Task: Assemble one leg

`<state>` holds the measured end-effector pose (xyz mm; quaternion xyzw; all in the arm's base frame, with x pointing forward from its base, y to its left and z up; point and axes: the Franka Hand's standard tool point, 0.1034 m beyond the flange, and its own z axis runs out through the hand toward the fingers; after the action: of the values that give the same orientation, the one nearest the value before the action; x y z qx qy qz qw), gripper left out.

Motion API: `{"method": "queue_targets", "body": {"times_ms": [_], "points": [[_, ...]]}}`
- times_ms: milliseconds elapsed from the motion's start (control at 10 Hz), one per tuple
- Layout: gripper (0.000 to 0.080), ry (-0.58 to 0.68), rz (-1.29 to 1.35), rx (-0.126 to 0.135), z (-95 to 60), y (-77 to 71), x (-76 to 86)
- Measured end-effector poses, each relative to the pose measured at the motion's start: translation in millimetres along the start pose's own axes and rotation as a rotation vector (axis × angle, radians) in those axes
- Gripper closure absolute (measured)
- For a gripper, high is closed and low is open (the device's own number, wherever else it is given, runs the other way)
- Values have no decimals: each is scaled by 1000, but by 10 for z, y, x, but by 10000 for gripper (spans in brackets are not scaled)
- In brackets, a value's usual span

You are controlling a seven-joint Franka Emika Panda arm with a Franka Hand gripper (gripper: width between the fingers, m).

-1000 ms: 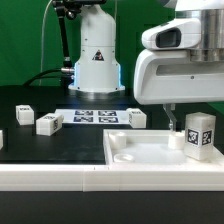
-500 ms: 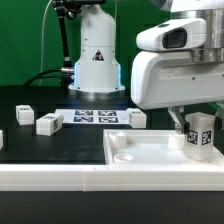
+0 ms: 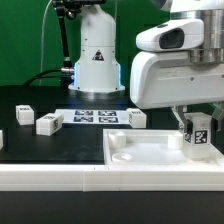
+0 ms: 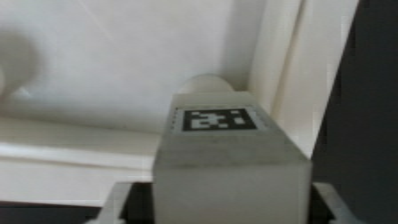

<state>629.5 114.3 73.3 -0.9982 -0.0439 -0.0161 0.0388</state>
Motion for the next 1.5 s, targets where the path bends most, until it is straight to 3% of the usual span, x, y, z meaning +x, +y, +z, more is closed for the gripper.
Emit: {"method": "queue_targets", "body": {"times_ms": [500,800,1200,1300,1400,1500], "points": [[509,27,579,26,28,70,38],[509,23,957,21,35,65,21],[508,6,1129,30,33,80,3],[445,4,1179,31,36,66,1],[445,4,1174,31,36,63,1],[306,5,1130,31,33,68,5]]}}
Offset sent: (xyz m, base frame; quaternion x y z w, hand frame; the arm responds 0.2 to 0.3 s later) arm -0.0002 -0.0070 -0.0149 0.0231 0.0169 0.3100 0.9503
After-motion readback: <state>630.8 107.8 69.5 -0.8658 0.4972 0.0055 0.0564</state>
